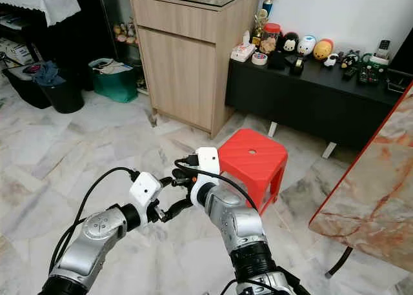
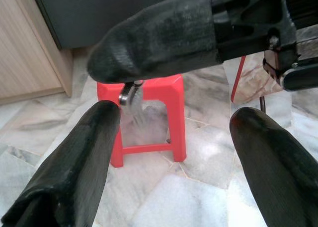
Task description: Hang keys on a hook
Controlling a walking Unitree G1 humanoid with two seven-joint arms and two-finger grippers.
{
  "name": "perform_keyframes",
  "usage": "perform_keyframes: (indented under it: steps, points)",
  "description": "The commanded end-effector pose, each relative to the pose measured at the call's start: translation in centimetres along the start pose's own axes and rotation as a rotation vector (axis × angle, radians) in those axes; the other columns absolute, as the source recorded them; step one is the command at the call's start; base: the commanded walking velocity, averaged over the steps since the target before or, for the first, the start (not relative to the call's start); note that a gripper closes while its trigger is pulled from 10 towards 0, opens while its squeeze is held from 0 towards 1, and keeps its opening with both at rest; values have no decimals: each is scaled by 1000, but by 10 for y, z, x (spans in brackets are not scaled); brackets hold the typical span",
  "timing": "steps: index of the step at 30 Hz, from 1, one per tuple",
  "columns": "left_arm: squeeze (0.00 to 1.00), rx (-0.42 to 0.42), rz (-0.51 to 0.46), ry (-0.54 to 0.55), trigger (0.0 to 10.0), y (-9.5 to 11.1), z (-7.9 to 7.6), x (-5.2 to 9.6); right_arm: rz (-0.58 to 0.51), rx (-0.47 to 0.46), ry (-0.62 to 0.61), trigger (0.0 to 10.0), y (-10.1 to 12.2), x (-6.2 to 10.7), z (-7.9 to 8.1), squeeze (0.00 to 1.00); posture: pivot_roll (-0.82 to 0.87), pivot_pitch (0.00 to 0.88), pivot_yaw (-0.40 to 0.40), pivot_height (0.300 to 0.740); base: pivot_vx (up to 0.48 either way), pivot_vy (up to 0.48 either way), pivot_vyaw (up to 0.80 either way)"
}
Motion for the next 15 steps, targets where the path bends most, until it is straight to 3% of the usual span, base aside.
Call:
perform_keyframes:
  steps: [1,15]
  points:
    - [0,2,-4,1,10000,3,2,-2,-7,-24,71,10000,0,-6,28,0,98,0,-68,740,0,0,0]
    - [0,38,-15,51,10000,3,10,-1,9,-20,89,10000,-3,-5,33,0,101,0,-67,740,0,0,0]
Point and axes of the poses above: a point about 5 cm out from each wrist's last joint towards the gripper, its own x axis pointing back from the gripper into the wrist, its own y axis along the axis of the wrist's last joint, z = x × y, the point moved 6 cm from there along -x, pointing out of the wrist towards the gripper, and after that the axes turned 7 degrees about -x, right-handed, at the moved point
